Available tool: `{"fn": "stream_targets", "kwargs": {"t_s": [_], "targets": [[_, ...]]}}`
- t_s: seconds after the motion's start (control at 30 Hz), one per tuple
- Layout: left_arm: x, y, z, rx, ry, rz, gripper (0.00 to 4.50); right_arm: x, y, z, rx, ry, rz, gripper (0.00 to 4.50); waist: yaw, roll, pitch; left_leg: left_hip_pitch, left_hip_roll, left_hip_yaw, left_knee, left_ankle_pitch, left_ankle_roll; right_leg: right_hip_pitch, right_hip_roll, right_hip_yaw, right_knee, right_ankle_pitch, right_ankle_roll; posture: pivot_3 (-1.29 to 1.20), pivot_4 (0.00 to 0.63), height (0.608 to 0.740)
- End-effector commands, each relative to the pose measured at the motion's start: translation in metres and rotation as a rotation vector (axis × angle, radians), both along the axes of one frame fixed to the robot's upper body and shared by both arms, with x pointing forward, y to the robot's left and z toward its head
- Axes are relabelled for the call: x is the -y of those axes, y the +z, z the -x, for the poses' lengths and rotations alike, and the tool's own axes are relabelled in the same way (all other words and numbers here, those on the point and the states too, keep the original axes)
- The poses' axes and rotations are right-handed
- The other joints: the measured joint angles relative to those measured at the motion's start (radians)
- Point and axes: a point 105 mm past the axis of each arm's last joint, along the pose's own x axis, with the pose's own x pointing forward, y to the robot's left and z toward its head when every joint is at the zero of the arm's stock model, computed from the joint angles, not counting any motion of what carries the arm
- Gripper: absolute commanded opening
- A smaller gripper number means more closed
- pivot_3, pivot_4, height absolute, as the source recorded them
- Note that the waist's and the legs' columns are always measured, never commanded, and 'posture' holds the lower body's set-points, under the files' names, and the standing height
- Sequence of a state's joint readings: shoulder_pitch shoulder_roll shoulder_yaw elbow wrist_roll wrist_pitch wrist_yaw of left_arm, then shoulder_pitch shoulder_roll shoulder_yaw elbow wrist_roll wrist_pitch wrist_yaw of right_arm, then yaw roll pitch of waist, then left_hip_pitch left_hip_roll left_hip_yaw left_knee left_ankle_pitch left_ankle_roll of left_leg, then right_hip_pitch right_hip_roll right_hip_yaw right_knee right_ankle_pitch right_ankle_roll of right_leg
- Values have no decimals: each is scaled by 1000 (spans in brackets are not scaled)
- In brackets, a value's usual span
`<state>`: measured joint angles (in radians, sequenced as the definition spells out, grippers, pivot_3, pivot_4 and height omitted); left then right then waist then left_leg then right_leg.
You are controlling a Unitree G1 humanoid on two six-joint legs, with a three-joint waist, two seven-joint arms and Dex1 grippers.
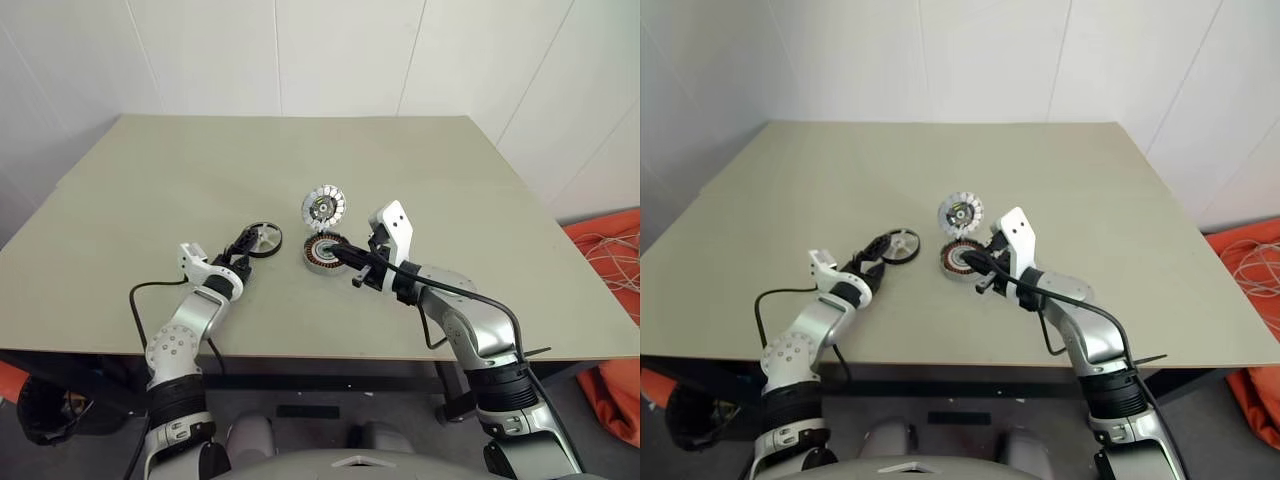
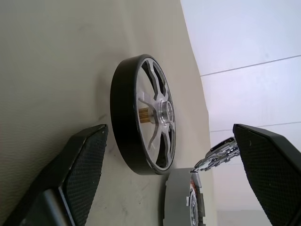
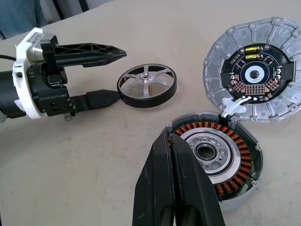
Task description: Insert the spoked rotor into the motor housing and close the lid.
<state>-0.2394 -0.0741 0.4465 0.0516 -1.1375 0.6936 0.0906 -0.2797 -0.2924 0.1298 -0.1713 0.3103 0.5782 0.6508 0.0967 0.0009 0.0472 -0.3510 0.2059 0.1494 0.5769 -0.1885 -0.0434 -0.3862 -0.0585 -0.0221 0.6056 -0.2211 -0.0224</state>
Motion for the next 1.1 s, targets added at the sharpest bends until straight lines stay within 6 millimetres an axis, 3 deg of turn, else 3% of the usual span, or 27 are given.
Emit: {"fn": "stream_targets", "kwargs": {"t_s": [0.03, 0.3, 0.73, 0.93, 1.1], "targets": [[10, 14, -9, 56, -23, 22, 4500, -4, 18, 2, 60, 17, -21, 32, 0, 0, 0, 0, 0, 0, 0, 0, 0, 0, 0, 0, 0, 0, 0, 0, 0, 740], [17, 9, -17, 36, -30, 22, 4500, -6, 22, -1, 60, 16, -22, 32, 0, -1, 1, 0, 0, 0, -1, 0, 0, -1, 0, 0, 0, 0, 0, 0, 0, 740], [8, 1, -14, 0, 21, 15, 408, -3, 14, -2, 47, 13, -17, 0, -1, -2, 1, -1, 0, 0, -1, 0, 0, -1, 0, 0, -1, 0, 0, 0, 0, 740], [4, -2, -9, -8, 46, 25, 404, -3, 14, 1, 47, 15, -15, 0, -2, -2, 1, 0, 0, 0, -1, 0, 0, -1, 0, 0, -1, 0, 0, 0, 0, 740], [0, 10, 1, 49, 31, 69, 404, -2, 15, 3, 51, 12, -10, 0, -4, -2, 2, -1, 0, 0, -2, 0, 0, -1, 0, 0, -1, 0, 0, 0, 0, 740]]}}
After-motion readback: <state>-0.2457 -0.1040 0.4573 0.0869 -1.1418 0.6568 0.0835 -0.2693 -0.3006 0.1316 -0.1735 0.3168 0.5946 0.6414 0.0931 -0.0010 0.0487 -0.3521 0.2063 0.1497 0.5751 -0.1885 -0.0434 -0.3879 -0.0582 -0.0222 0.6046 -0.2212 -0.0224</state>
